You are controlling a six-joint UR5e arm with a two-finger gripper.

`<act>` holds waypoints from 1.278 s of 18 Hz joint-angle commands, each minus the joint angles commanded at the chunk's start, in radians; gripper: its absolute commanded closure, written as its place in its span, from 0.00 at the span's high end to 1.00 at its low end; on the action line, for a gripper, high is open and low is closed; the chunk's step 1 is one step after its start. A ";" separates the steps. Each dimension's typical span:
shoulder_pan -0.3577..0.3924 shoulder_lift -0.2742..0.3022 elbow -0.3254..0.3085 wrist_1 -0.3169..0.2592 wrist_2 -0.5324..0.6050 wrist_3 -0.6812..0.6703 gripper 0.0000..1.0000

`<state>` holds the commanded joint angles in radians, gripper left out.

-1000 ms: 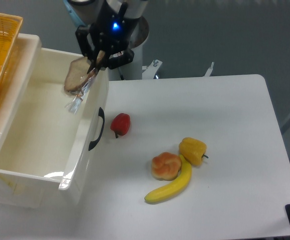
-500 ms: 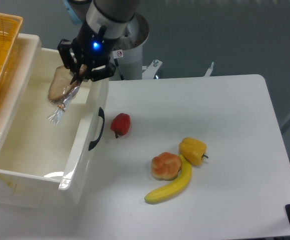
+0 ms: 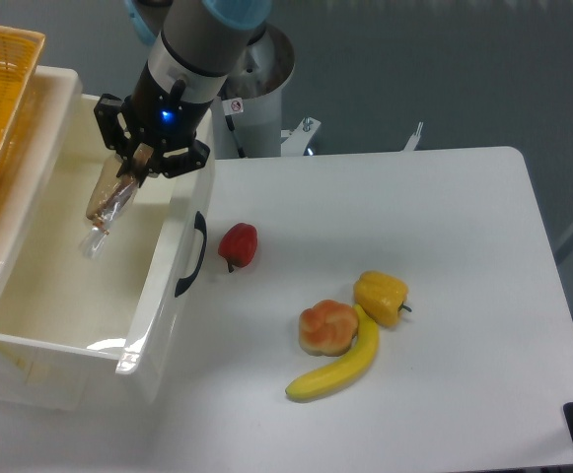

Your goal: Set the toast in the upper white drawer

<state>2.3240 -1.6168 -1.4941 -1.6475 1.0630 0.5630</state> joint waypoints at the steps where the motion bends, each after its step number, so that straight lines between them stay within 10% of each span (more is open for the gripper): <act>1: -0.002 0.000 0.000 0.002 0.000 -0.002 0.53; 10: 0.006 0.002 0.002 0.044 0.009 0.000 0.61; 13: 0.035 0.008 0.002 0.090 0.070 0.002 0.99; 23: 0.147 0.009 -0.002 0.143 0.213 0.139 1.00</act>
<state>2.4711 -1.6076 -1.4956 -1.5048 1.2762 0.7024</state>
